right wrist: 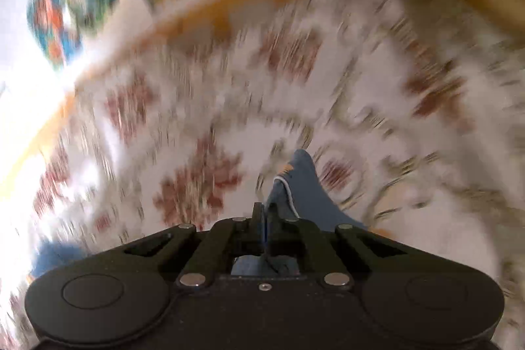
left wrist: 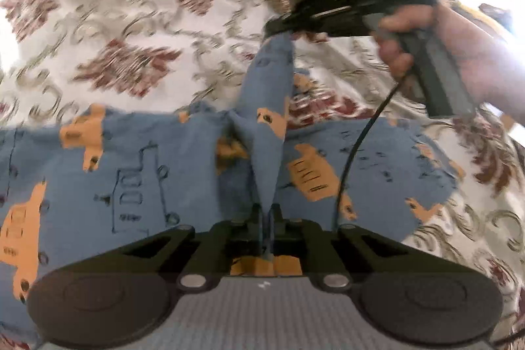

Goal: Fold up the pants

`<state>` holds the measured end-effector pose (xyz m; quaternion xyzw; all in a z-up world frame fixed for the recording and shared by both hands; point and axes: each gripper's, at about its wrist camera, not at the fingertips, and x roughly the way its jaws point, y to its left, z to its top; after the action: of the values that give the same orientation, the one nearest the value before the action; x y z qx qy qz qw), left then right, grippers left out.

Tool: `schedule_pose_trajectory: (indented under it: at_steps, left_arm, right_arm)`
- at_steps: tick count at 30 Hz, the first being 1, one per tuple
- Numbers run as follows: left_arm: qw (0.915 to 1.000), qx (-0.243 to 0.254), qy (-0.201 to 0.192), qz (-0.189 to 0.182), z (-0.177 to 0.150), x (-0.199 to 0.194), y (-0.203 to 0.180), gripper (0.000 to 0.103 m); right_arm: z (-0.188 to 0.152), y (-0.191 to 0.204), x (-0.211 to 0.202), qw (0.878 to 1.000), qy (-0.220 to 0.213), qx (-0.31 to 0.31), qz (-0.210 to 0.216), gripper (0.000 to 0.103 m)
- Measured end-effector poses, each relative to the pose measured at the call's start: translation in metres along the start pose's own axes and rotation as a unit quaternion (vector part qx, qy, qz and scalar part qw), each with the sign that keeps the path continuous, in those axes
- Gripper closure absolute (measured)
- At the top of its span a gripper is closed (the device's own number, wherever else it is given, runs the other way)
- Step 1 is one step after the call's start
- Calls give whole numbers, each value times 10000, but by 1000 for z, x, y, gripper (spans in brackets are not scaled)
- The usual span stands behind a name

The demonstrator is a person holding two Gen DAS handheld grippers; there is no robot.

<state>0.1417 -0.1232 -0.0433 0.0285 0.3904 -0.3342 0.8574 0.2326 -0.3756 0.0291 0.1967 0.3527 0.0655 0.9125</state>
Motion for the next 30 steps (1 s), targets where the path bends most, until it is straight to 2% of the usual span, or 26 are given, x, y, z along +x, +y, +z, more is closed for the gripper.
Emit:
schedule_pose_trajectory:
  at_steps: [2, 5, 7, 9, 11, 14, 17, 21, 22, 26, 28, 29, 30]
  left_arm:
    - [9995, 256, -114, -158, 3, -8, -6, 99]
    - [9961, 707, -131, -511, 5, -19, -18, 99]
    - [9925, 1066, -16, -605, 2, -20, -25, 99]
    - [9889, 1322, 159, -660, -4, -16, -30, 99]
    - [9877, 1350, 367, -699, -8, -12, -31, 99]
    - [9881, 1304, 486, -657, -13, -7, -30, 99]
    - [9880, 1293, 527, -664, -15, -8, -31, 96]
    - [9859, 1450, 577, -603, -19, -8, -34, 94]
    - [9855, 1489, 573, -584, -21, -7, -34, 94]
    - [9857, 1482, 562, -566, -22, -6, -35, 94]
    - [9859, 1477, 556, -561, -22, -6, -34, 94]
    - [9862, 1468, 544, -540, -22, -6, -34, 93]
    - [9867, 1450, 526, -505, -22, -6, -34, 93]
  right_arm:
    - [-13, -7, -54, 9976, -669, -62, -173, 103]
    - [-48, -24, -122, 9913, -1132, 208, -636, 103]
    - [-82, -43, -152, 9861, -1141, 762, -935, 103]
    - [-117, -57, -165, 9811, -976, 1156, -1204, 103]
    - [-148, -70, -166, 9761, -750, 1514, -1364, 103]
    - [-178, -81, -162, 9709, -593, 1890, -1343, 103]
    - [-184, -85, -163, 9726, -618, 1860, -1252, 90]
    - [-178, -95, -168, 9701, -769, 2045, -1059, 54]
    - [-177, -98, -169, 9681, -810, 2118, -1064, 53]
    - [-172, -109, -171, 9587, -935, 2482, -1022, 53]
    - [-169, -115, -169, 9542, -944, 2623, -1085, 57]
    - [-167, -117, -168, 9520, -946, 2661, -1177, 69]
    - [-165, -118, -165, 9503, -939, 2673, -1290, 89]
